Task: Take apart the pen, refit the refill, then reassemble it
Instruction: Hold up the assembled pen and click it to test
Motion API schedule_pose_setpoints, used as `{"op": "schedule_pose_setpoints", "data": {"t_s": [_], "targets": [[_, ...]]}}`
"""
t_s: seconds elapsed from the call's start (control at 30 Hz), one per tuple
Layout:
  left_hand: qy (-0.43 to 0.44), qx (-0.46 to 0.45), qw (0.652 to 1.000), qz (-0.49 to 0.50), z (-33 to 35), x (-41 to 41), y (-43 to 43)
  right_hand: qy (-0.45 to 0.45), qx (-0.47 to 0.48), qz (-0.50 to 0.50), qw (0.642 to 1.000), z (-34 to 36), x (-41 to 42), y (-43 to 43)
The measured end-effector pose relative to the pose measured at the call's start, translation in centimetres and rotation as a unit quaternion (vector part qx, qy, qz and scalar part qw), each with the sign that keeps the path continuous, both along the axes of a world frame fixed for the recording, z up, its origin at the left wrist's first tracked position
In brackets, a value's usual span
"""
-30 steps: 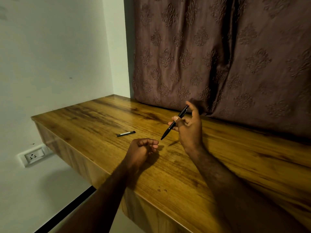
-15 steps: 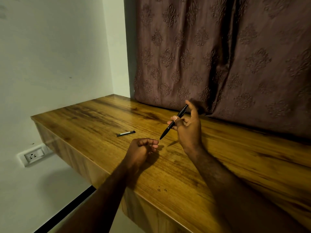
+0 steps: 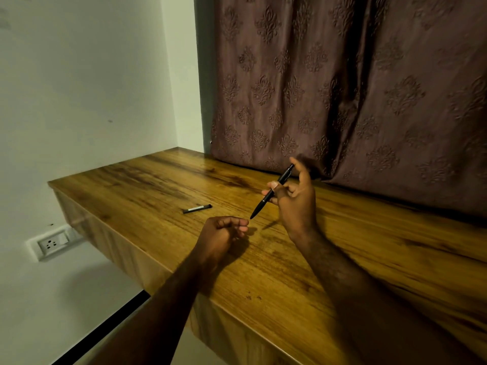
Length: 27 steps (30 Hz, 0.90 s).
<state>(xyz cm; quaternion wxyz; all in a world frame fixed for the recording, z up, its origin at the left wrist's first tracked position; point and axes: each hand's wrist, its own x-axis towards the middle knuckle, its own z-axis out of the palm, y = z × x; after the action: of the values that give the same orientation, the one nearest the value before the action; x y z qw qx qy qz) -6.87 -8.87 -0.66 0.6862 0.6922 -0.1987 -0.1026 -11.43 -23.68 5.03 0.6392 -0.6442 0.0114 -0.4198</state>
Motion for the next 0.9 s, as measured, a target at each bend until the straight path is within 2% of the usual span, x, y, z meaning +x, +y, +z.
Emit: {"op": "schedule_pose_setpoints", "data": {"t_s": [0.33, 0.4, 0.43, 0.5, 0.83, 0.9], "targets": [[0.009, -0.009, 1.0, -0.004, 0.6, -0.4, 0.1, 0.002, 0.008, -0.021, 1.0, -0.2, 0.0, -0.2], [0.071, -0.045, 0.996, -0.04, 0.9, -0.6, -0.1, 0.004, 0.012, -0.023, 1.0, -0.2, -0.1, -0.3], [0.133, -0.083, 0.985, -0.071, 1.1, -0.8, -0.2, 0.004, 0.013, -0.023, 1.0, -0.2, -0.1, -0.3], [0.196, -0.127, 0.967, -0.101, 1.4, -1.0, -0.4, 0.002, 0.016, -0.018, 1.0, -0.2, 0.0, -0.3], [0.239, -0.166, 0.953, -0.079, 1.4, -0.8, -0.6, 0.003, 0.022, -0.007, 1.0, -0.2, 0.1, -0.4], [0.172, -0.109, 0.976, -0.072, 1.3, -0.9, -0.2, 0.006, 0.018, -0.005, 1.0, -0.3, 0.1, -0.4]]}}
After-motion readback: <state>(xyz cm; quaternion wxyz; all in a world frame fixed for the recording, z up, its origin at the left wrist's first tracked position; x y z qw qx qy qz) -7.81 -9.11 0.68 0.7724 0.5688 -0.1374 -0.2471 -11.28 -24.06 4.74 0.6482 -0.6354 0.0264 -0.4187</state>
